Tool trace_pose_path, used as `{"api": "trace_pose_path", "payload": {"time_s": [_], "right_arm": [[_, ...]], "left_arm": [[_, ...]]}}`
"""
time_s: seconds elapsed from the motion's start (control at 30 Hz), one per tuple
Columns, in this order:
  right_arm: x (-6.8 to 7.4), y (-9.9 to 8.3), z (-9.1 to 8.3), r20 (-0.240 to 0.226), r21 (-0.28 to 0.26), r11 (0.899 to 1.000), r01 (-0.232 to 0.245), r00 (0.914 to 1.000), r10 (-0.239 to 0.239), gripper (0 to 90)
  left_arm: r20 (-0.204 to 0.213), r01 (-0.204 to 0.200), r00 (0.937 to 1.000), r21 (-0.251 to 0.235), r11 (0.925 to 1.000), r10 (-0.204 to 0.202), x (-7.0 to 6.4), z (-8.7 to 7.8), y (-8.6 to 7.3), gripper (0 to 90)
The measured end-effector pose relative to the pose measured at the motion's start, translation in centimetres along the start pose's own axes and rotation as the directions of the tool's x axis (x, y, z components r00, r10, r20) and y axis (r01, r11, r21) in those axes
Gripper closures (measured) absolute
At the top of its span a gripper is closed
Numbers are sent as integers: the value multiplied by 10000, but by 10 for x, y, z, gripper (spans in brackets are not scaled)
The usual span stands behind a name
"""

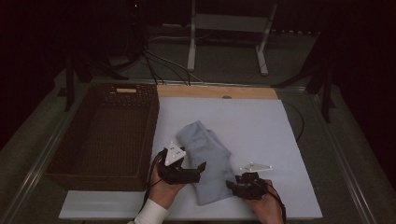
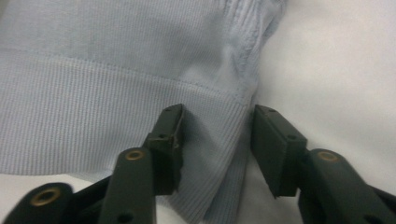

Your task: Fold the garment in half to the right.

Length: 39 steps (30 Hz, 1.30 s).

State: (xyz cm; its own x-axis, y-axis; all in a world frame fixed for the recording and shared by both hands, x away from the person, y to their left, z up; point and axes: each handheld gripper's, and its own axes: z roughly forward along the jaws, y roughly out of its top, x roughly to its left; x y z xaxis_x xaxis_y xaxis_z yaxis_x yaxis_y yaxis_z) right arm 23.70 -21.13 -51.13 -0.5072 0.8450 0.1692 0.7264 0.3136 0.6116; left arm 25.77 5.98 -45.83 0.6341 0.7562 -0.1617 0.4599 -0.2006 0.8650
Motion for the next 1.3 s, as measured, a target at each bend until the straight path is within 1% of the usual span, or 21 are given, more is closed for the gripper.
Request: {"api": "trace_pose_path", "payload": {"time_s": [0.13, 0.17, 0.23, 0.3, 0.43, 0.57, 0.73, 1.0, 1.3], "right_arm": [[0, 0, -1, -196, 60, 9999, -139, 9997, 140, 640], [0, -1, -1, -328, 79, 9998, -154, 9993, 157, 687], [0, -1, 0, -589, 120, 9996, -239, 9980, 246, 752], [1, 0, 0, -632, 125, 9997, -219, 9977, 227, 772], [2, 0, 0, -587, 127, 9996, -252, 9979, 259, 786], [4, 1, -1, -440, 167, 9995, -271, 9986, 278, 791], [6, 1, -1, -272, 118, 9998, -140, 9995, 143, 792], [6, 1, -2, -280, 109, 9999, -116, 9995, 119, 793], [4, 1, -5, -264, 102, 9999, -44, 9996, 47, 794]], "left_arm": [[-62, 46, 10000, -19, 10000, -47, 2, -1, 0, 96], [-75, 56, 10000, -23, 10000, -56, 2, -2, 0, 95], [-113, 115, 9999, -50, 9999, -115, 4, -2, 1, 94], [-130, 139, 9998, -66, 9999, -139, 5, -3, 1, 93], [-151, 152, 9998, -78, 9999, -154, 6, -4, 1, 93], [-168, 161, 9997, -106, 9998, -163, 7, -4, 1, 92], [-188, 200, 9996, -92, 9998, -201, 8, -5, 1, 92], [-197, 167, 9997, -77, 9998, -168, 8, -4, 0, 92], [-172, 257, 9995, -94, 9996, -258, 9, -4, 0, 92]]}}
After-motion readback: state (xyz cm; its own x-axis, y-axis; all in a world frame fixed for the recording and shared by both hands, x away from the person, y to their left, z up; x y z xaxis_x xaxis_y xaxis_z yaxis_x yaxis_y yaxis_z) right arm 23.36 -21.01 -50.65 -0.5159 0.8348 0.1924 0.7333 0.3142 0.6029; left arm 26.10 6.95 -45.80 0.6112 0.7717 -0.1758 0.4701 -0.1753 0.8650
